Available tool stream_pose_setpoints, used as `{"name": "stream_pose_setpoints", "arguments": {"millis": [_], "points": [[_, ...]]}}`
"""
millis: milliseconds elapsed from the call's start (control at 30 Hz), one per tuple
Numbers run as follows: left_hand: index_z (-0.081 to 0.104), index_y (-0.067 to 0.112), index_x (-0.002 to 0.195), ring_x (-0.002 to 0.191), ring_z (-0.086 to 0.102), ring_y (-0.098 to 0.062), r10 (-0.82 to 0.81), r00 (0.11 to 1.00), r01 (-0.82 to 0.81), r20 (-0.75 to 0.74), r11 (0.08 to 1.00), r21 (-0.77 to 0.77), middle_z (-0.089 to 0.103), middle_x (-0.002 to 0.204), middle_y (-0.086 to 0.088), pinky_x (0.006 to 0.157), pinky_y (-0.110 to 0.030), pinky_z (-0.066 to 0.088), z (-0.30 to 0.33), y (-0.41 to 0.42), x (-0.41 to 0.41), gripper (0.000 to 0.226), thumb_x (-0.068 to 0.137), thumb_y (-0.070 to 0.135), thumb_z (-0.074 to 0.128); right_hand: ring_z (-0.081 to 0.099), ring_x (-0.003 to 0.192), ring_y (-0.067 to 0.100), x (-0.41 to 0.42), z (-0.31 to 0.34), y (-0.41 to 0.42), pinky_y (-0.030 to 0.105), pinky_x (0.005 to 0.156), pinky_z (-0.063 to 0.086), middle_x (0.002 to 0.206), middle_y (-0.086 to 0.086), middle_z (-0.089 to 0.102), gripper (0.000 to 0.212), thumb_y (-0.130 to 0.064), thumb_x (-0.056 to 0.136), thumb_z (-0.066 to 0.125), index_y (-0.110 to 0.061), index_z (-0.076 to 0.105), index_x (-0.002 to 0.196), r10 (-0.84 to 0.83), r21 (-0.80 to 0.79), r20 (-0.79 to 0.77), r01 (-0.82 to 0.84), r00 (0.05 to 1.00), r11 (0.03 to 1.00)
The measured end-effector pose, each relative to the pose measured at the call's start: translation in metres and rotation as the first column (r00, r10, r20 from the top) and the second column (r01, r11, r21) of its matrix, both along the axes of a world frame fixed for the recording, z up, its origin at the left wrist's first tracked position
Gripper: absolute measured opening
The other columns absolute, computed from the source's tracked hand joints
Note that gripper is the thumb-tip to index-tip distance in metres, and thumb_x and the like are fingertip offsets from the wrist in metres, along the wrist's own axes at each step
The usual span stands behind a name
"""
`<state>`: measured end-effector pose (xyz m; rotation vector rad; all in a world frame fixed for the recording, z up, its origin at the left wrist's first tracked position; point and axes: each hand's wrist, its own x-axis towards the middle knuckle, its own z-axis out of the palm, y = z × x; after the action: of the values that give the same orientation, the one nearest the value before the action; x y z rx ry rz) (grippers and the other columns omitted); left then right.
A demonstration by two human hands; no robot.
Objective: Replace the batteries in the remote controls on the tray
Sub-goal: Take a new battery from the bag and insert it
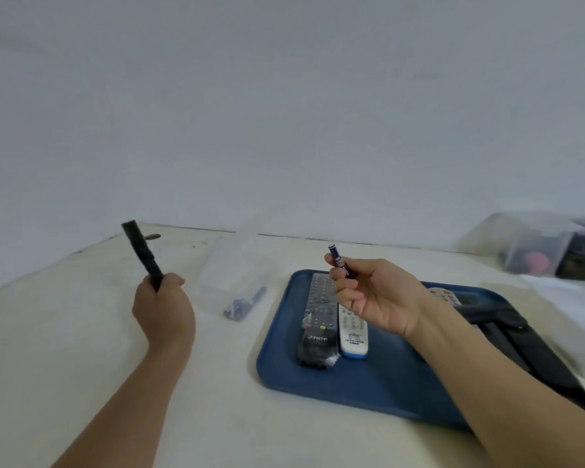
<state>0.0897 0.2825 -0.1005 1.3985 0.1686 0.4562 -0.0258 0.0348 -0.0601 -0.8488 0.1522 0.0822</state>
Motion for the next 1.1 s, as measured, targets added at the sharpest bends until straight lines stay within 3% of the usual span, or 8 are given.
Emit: {"name": "stream_pose_setpoints", "arguments": {"millis": [133,233,300,500,633,767,900,1100], "points": [[0.05,0.015,0.07,0.051,0.044,-0.012,-0.258,0.938,0.29,0.23,0.95,-0.117,0.048,0.054,0.005,0.051,-0.032,0.037,0.036,-0.031,-0.045,0.025,0.095,0.016,0.052,0.039,0.052,0.006,-0.024,0.01,-0.022,0.014,0.043,0.03,0.071,0.004,0.055,0.02,-0.01,0.1,0.048,0.0,0.063,0.108,-0.068,-0.176,0.097,0.084,0.993,0.981],[0.057,0.008,0.082,0.045,0.047,-0.019,-0.633,0.762,0.641,0.134,0.767,-0.023,0.051,0.056,-0.005,0.039,-0.027,0.036,0.058,-0.088,-0.068,0.018,0.099,0.014,0.056,0.043,0.055,0.008,-0.041,0.016,-0.044,0.014,0.047,0.035,0.076,0.007,0.062,0.015,-0.012,0.102,0.05,-0.004,0.062,0.106,-0.107,-0.41,0.192,0.178,0.976,0.895],[0.058,0.008,0.096,0.043,0.048,-0.02,-0.765,0.642,0.765,0.048,0.637,-0.094,0.052,0.06,-0.008,0.036,-0.024,0.034,0.064,-0.127,-0.078,0.011,0.101,0.017,0.055,0.045,0.057,0.009,-0.053,0.017,-0.059,0.015,0.05,0.041,0.08,0.009,0.065,0.009,-0.014,0.101,0.054,-0.008,0.062,0.099,-0.137,-0.513,0.229,0.239,0.964,0.825],[0.059,0.004,0.119,0.05,0.049,-0.018,-0.909,0.417,0.831,0.005,0.379,-0.408,0.058,0.068,-0.01,0.038,-0.024,0.035,0.05,-0.197,-0.085,0.034,0.104,0.022,0.035,0.047,0.058,0.01,-0.078,0.018,-0.095,0.017,0.054,0.039,0.08,0.011,0.069,0.007,-0.004,0.093,0.063,-0.007,0.069,0.092,-0.234,-0.597,0.339,0.4,0.911,0.696],[0.058,0.006,0.137,0.062,0.051,-0.018,-0.96,0.28,0.861,0.001,0.25,-0.444,0.057,0.103,-0.015,0.049,-0.026,0.041,0.038,-0.205,-0.089,0.04,0.107,0.023,0.037,0.046,0.068,0.021,-0.076,0.018,-0.098,0.028,0.067,0.042,0.081,0.013,0.069,0.013,-0.003,0.09,0.067,-0.01,0.077,0.094,-0.228,-0.648,0.374,0.429,0.899,0.629],[0.059,0.011,0.138,0.073,0.051,-0.018,-0.973,0.228,0.886,0.012,0.203,-0.418,0.06,0.104,-0.011,0.059,-0.028,0.043,0.031,-0.2,-0.096,0.038,0.109,0.021,0.037,0.047,0.063,0.017,-0.08,0.019,-0.098,0.019,0.056,0.044,0.077,0.007,0.074,0.01,-0.005,0.091,0.068,-0.01,0.075,0.098,-0.253,-0.771,0.402,0.475,0.88,0.424],[0.062,0.012,0.133,0.078,0.051,-0.018,-0.971,0.238,0.896,0.002,0.219,-0.387,0.059,0.107,-0.011,0.061,-0.029,0.044,0.03,-0.202,-0.101,0.034,0.108,0.016,0.04,0.055,0.058,0.013,-0.081,0.02,-0.1,0.025,0.058,0.047,0.075,0.007,0.077,0.012,-0.008,0.088,0.074,-0.007,0.064,0.094,-0.267,-0.829,0.419,0.486,0.868,0.277],[0.064,0.005,0.125,0.078,0.054,-0.015,-0.959,0.282,0.91,-0.014,0.272,-0.314,0.073,0.1,-0.009,0.062,-0.028,0.043,0.028,-0.207,-0.103,0.031,0.109,0.014,0.039,0.056,0.048,0.0,-0.078,0.022,-0.095,0.013,0.05,0.044,0.064,-0.002,0.072,0.006,-0.005,0.084,0.077,-0.008,0.072,0.087,-0.276,-0.77,0.55,0.606,0.788,0.197]]}}
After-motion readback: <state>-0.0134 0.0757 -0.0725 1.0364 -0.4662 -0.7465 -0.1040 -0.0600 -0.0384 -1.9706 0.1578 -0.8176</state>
